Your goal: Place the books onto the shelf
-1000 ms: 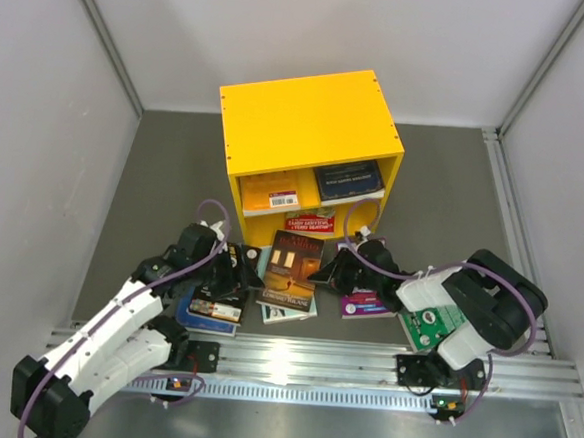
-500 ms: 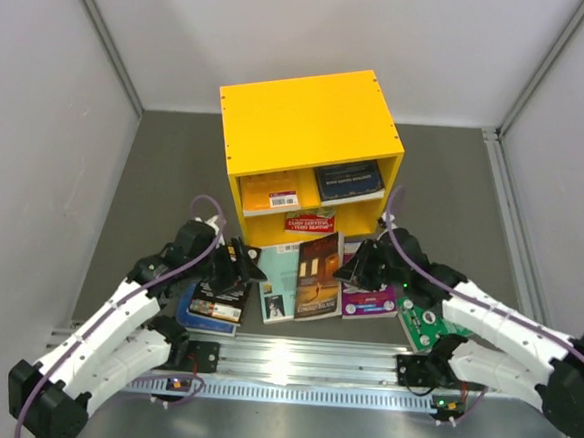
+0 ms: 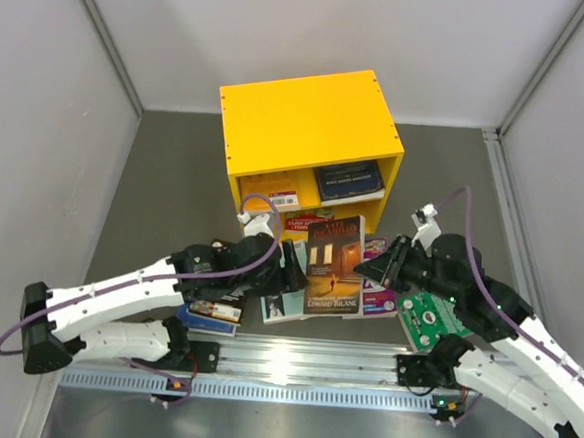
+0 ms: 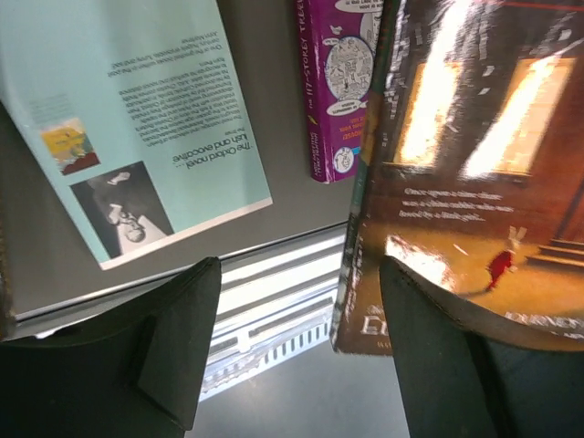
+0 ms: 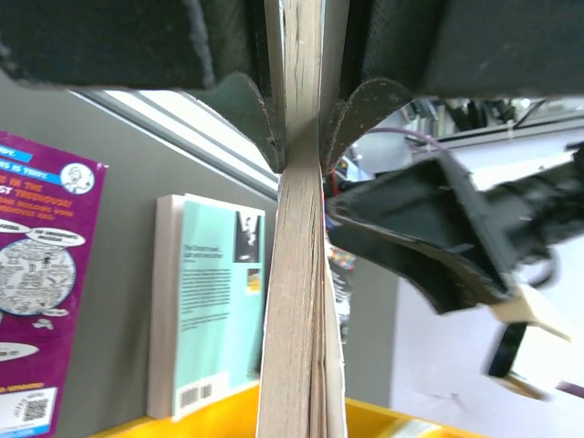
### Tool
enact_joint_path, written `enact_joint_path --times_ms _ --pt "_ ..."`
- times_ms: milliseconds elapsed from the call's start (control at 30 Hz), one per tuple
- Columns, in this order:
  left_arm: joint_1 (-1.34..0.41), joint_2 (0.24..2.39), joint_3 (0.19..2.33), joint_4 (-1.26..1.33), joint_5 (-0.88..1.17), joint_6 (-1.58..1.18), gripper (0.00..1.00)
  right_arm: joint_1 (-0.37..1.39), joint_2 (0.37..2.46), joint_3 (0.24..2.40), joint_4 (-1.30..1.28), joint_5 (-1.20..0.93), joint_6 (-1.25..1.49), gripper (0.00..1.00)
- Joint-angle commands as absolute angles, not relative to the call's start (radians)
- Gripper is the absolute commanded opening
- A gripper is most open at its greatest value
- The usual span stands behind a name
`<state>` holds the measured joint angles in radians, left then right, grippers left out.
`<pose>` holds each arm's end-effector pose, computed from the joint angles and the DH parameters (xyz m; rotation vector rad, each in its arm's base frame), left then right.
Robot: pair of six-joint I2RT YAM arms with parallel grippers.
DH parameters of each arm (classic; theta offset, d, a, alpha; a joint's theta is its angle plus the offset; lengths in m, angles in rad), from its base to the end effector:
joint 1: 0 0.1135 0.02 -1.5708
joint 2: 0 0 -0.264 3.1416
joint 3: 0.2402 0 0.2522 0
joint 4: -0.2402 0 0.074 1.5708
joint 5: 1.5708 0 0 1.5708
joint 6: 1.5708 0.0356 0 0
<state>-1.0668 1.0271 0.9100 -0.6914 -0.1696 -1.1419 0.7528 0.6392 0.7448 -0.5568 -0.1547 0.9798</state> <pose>0.1062 -0.1802 0.2915 -0.1815 2.5304 -0.8106 0.1011 0.1022 0.3089 0.1463 2.2483 1.1875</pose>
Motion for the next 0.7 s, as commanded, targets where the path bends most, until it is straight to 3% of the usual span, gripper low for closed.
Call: enact_joint_path --times_ms 0,200,433,667 --pt "-1.146 1.054 0.931 -0.622 -0.328 -1.256 0.75 0.741 0.581 0.818 -0.54 -0.184 1.003 0.0" --pt "-1.184 1.083 0.954 -0.514 -0.319 -1.258 0.75 0.724 0.526 0.798 -0.5 -0.209 1.084 0.0" --pt "-1.186 0.965 0.911 -0.391 -0.311 -1.252 0.76 0.678 0.503 0.753 -0.385 -0.302 1.182 0.0" --pt "-1.184 0.873 0.885 -0.298 -0.293 -1.215 0.76 0.597 0.483 0.615 -0.068 -0.428 1.397 0.0"
